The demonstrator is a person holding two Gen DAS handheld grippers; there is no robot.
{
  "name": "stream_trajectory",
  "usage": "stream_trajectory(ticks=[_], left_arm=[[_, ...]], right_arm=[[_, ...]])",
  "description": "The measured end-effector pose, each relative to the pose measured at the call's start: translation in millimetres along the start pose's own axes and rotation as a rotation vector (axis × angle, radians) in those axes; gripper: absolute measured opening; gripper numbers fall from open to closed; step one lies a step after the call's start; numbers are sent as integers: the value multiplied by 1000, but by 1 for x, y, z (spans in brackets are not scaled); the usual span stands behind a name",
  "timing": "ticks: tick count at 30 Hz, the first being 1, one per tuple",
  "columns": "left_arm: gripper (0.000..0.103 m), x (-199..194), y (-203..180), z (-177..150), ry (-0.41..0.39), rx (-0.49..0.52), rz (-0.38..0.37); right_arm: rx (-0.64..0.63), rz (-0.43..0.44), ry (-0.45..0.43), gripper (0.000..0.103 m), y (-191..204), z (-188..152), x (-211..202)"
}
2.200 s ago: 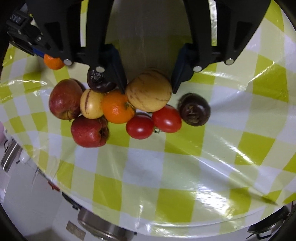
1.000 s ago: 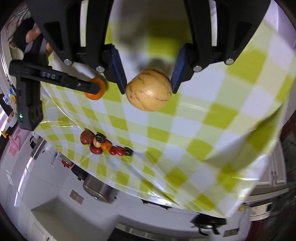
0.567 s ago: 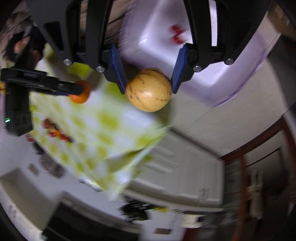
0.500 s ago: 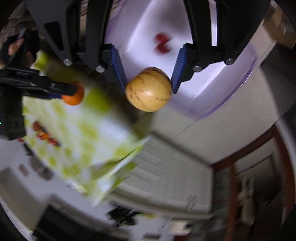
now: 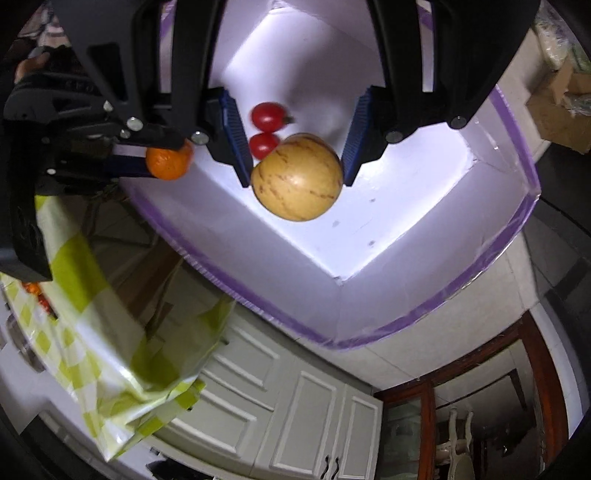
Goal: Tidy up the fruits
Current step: 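Carry the orange and pepino to the white box and release both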
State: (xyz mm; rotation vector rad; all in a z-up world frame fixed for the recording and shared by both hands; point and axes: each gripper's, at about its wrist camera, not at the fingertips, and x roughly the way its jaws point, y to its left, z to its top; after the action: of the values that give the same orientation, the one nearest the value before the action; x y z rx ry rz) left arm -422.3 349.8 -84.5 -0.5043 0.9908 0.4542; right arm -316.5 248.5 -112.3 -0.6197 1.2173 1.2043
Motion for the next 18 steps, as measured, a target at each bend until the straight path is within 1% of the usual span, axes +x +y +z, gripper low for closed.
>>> stream_trajectory(ticks=[4, 6, 7, 10, 13, 17, 18], left_arm=[[49, 10, 7, -6, 25, -3, 37], [49, 13, 8, -8, 33, 14, 81], [49, 15, 10, -9, 33, 21, 88], [49, 17, 12, -7, 37, 8, 66], [49, 19, 11, -6, 42, 11, 72], [49, 26, 18, -8, 70, 10, 113], [49, 27, 18, -8, 76, 9, 123]], right_arm=[[-30, -15, 30, 36, 11, -1, 10], [-34, -21, 34, 36, 12, -1, 10], [-37, -25, 37, 36, 12, -1, 11], [-47, -29, 49, 36, 8, -6, 14], [-70, -31, 67, 36, 8, -7, 20], [-168, -37, 123, 36, 30, -8, 37], [-208, -37, 137, 36, 38, -8, 41]])
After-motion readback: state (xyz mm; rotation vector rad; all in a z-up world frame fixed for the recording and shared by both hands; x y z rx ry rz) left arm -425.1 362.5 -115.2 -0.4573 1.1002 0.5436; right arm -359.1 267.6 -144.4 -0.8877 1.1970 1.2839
